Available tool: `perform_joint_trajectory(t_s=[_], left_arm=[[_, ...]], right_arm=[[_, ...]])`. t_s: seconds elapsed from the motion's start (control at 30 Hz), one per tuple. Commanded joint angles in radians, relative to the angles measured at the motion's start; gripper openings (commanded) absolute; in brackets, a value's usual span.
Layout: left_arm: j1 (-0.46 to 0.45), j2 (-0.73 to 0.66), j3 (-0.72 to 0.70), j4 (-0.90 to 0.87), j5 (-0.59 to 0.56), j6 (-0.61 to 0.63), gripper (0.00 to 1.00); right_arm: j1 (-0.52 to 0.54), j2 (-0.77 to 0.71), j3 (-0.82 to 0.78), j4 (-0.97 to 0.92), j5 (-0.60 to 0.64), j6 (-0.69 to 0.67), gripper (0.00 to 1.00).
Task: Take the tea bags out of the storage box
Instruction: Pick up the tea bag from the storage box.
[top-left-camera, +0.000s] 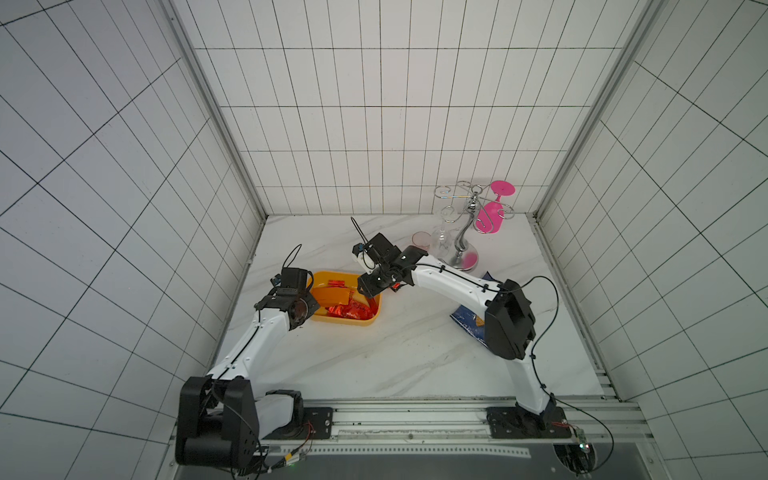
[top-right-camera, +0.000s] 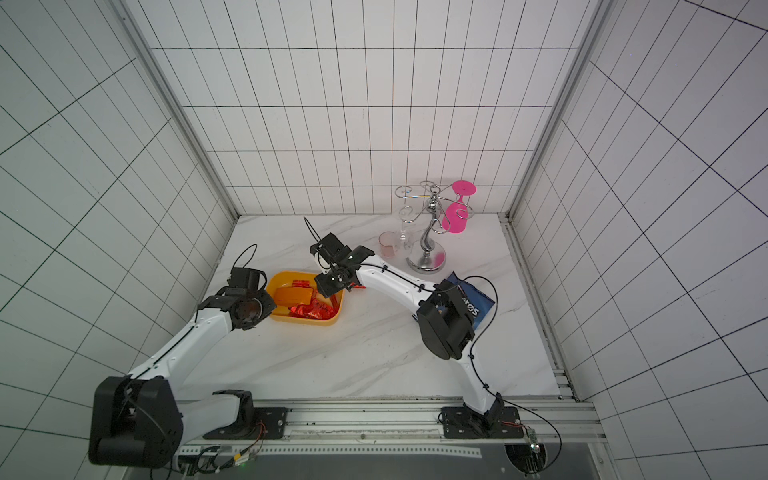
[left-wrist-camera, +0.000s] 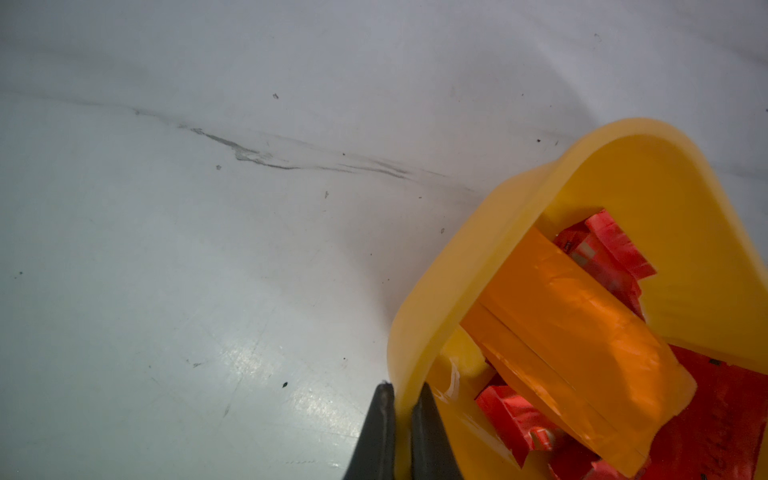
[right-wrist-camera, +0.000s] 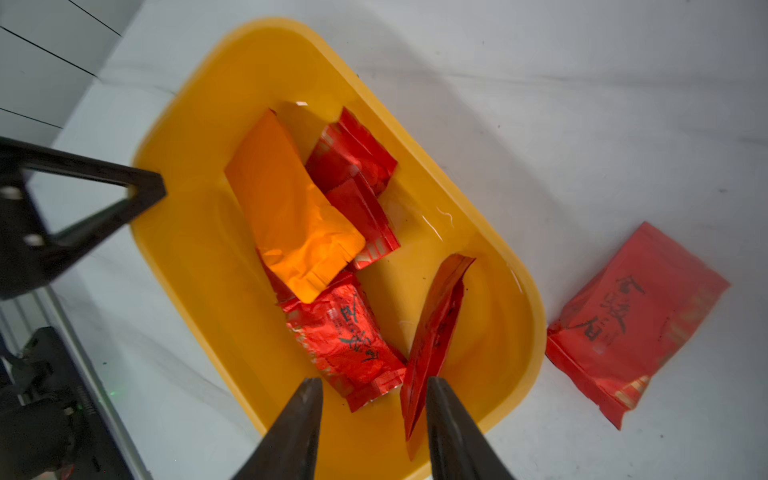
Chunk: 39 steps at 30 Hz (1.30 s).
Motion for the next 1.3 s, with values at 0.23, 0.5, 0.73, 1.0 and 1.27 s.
perform_joint_trajectory(t_s=[0.23, 0.5, 0.73, 1.0, 1.27], left_arm=[[0.005, -0.028, -0.011, 0.033, -0.019, 0.010, 0.00], [0.004, -0.035, -0.014, 0.030, -0.020, 0.010, 0.00], [0.004, -0.036, -0.016, 0.034, -0.019, 0.010, 0.00], [0.004, -0.037, -0.016, 0.031, -0.019, 0.010, 0.00], [0.004, -0.033, -0.012, 0.023, -0.041, 0.005, 0.00]], right_arm=[[0.004, 0.136, 0.162, -0.169, 0.158, -0.038, 0.42], [0.015, 0.191, 0.248, -0.197, 0.138, -0.027, 0.20], [0.016, 0.219, 0.285, -0.211, 0.116, -0.013, 0.28], [0.029, 0.191, 0.297, -0.219, 0.138, -0.015, 0.03], [0.000, -0.084, 0.200, -0.178, 0.149, -0.040, 0.00]])
